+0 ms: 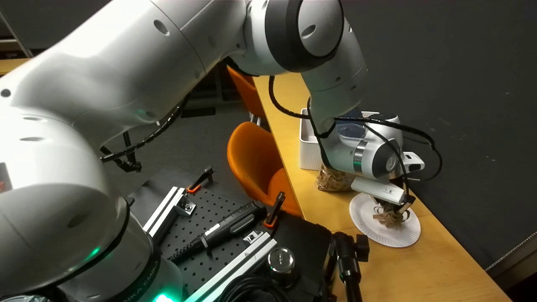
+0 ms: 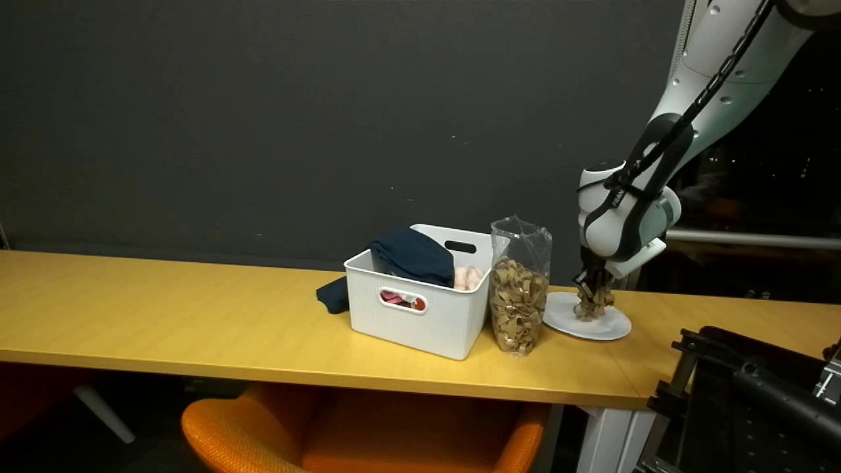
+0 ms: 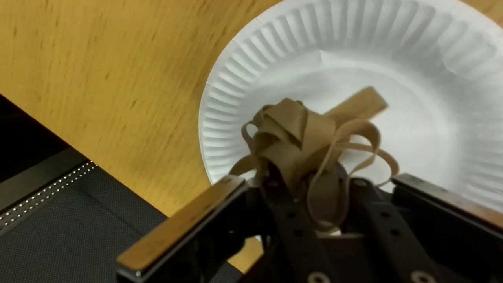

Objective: Put some rubber bands on the plate

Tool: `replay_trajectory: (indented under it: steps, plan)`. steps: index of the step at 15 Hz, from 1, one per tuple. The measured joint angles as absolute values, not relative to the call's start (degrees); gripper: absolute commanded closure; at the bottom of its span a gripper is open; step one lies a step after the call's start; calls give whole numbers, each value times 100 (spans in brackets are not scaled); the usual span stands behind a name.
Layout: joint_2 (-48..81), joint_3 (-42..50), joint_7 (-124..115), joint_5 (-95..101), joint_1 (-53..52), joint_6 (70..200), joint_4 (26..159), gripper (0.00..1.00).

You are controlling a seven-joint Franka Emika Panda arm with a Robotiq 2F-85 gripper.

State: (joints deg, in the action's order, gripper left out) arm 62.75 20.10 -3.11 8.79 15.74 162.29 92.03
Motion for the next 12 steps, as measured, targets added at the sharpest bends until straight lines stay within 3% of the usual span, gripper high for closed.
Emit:
replay_trajectory:
  steps: [6, 12]
  plan:
    - [6513, 2109, -560, 846, 1552, 16229, 8932, 0]
    - [6309, 2088, -609, 741, 1475, 16229, 9060, 0]
